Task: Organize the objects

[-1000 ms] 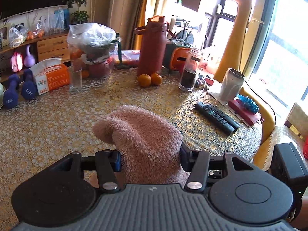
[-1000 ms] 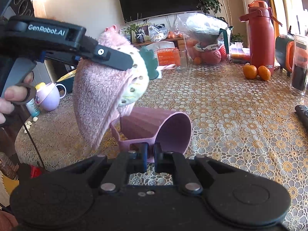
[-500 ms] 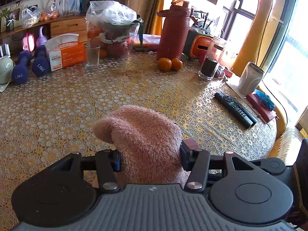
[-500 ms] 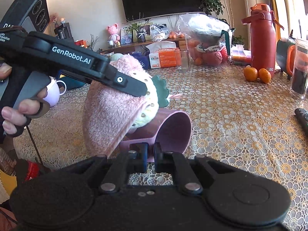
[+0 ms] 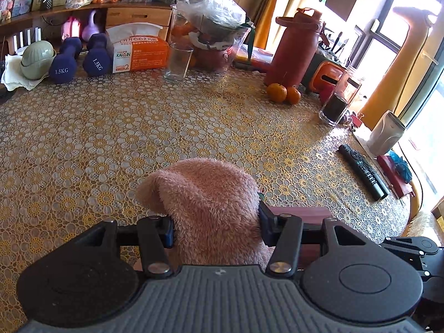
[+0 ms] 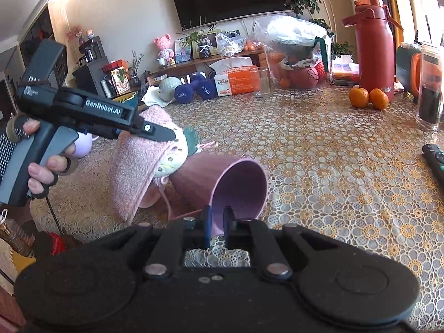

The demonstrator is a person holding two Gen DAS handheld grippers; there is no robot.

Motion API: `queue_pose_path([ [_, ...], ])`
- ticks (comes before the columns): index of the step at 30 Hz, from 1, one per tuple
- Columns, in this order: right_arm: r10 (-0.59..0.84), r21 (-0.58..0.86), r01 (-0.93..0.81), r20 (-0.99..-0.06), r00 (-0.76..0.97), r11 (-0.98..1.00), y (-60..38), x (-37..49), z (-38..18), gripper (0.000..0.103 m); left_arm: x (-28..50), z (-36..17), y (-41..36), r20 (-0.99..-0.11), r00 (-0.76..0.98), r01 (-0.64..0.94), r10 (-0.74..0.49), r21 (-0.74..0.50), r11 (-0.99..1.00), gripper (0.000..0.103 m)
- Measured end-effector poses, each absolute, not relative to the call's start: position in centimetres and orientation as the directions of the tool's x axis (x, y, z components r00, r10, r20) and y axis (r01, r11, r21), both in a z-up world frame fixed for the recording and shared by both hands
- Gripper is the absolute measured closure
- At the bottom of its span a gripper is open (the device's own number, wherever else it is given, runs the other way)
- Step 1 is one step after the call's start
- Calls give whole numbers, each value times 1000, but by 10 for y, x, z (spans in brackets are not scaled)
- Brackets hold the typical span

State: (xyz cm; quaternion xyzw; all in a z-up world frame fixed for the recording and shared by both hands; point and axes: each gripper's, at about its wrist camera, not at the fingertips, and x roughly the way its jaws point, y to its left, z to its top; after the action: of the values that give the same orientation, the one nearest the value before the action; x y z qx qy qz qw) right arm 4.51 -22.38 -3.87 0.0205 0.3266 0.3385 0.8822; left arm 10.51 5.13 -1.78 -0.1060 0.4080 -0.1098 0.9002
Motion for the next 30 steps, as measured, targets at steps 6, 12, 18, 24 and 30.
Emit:
queue_pose_path([
  [6,653,362,-553,-538,533,750,-228,59,-32,76,101,-11,44,-710,653,127,-264,-241,962,50],
  [12,648,342,-566,-551,526,750,-213,63,-40,96,93,13,24,-664,676,214,-319,-238,947,50],
  [18,647,327,-577,-551,527,748,-211,61,-40,96,87,21,-18,-657,641,342,-397,-219,914,50],
  [24,644,316,-582,-553,528,749,-210,59,-39,96,91,10,-31,-676,634,349,-376,-183,919,50],
  [30,642,311,-582,-550,534,752,-210,59,-39,96,92,3,-19,-682,655,317,-326,-145,937,50],
])
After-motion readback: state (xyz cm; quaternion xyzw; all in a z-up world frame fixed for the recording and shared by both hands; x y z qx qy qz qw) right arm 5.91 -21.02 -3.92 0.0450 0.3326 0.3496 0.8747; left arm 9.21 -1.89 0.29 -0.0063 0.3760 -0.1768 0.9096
